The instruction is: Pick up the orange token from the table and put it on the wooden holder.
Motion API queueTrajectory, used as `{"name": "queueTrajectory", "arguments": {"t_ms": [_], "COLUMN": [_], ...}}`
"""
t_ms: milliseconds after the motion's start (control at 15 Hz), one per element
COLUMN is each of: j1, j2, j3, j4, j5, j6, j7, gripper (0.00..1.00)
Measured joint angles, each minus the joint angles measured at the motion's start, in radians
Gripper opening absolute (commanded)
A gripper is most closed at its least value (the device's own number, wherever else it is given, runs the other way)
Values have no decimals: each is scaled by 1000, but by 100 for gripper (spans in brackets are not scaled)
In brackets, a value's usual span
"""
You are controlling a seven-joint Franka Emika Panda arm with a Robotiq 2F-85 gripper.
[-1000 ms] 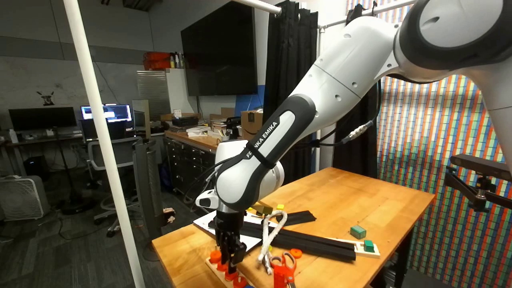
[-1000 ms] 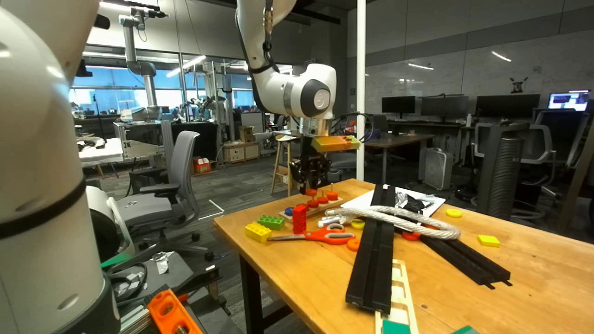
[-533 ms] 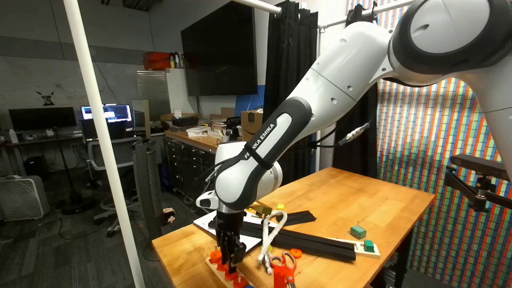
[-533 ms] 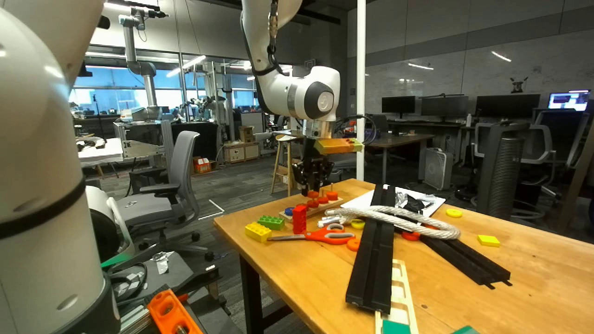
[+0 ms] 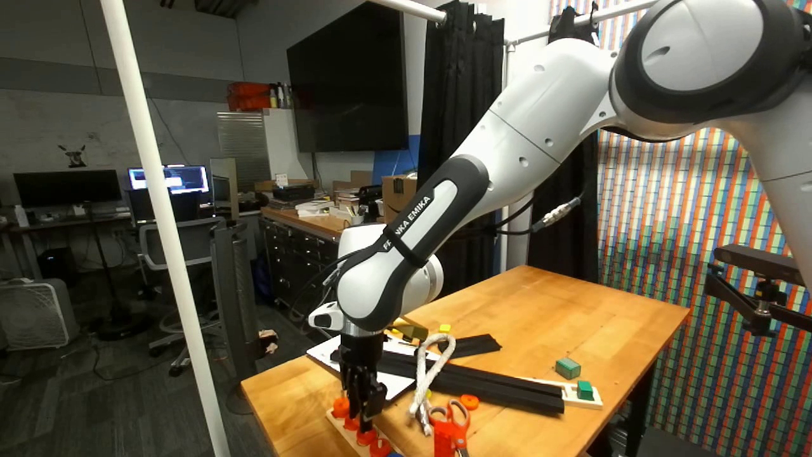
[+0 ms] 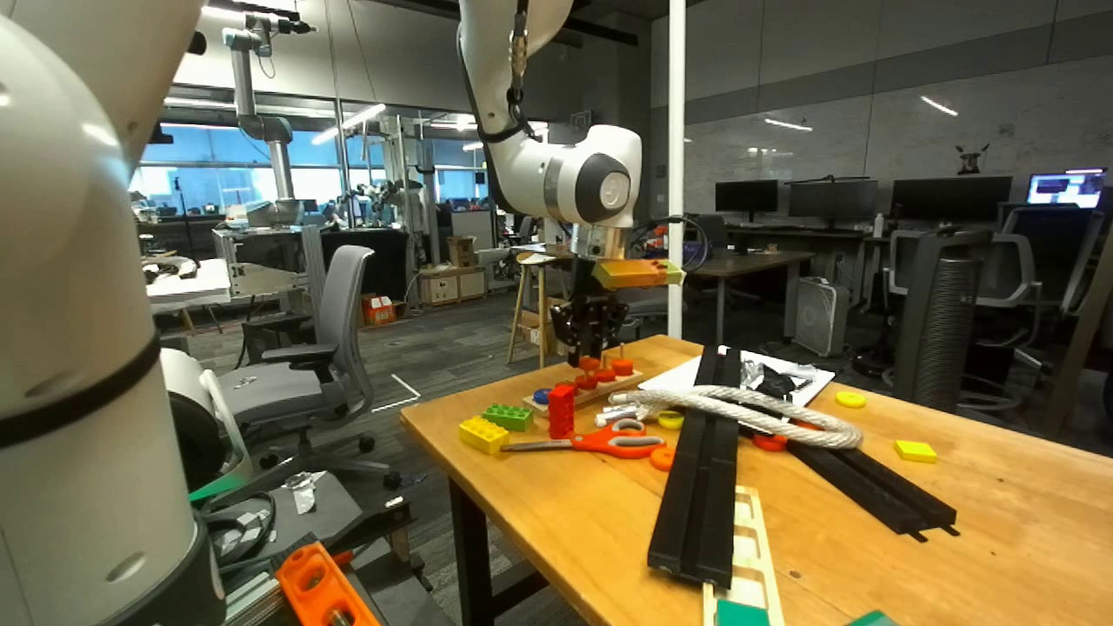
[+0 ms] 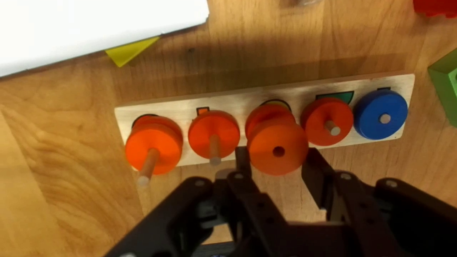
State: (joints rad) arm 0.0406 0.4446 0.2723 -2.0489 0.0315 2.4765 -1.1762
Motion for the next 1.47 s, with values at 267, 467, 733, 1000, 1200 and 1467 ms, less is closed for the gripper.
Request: {"name": "queueTrajectory", "arguments": {"t_ms": [267, 467, 733, 1000, 1200, 1467], "j1": [-2, -6, -14, -21, -24, -27], "j2": [3, 4, 5, 5, 5, 9], "j3": [0, 0, 0, 0, 0, 1], "j4": [4, 5, 6, 6, 7, 14], "j5": [0, 0, 0, 13, 27, 43], "j6": [-2, -2, -5, -13, -17, -27], "j7": [-1, -4, -10, -27, -40, -61], "gripper": [24, 24, 24, 24, 24, 24]}}
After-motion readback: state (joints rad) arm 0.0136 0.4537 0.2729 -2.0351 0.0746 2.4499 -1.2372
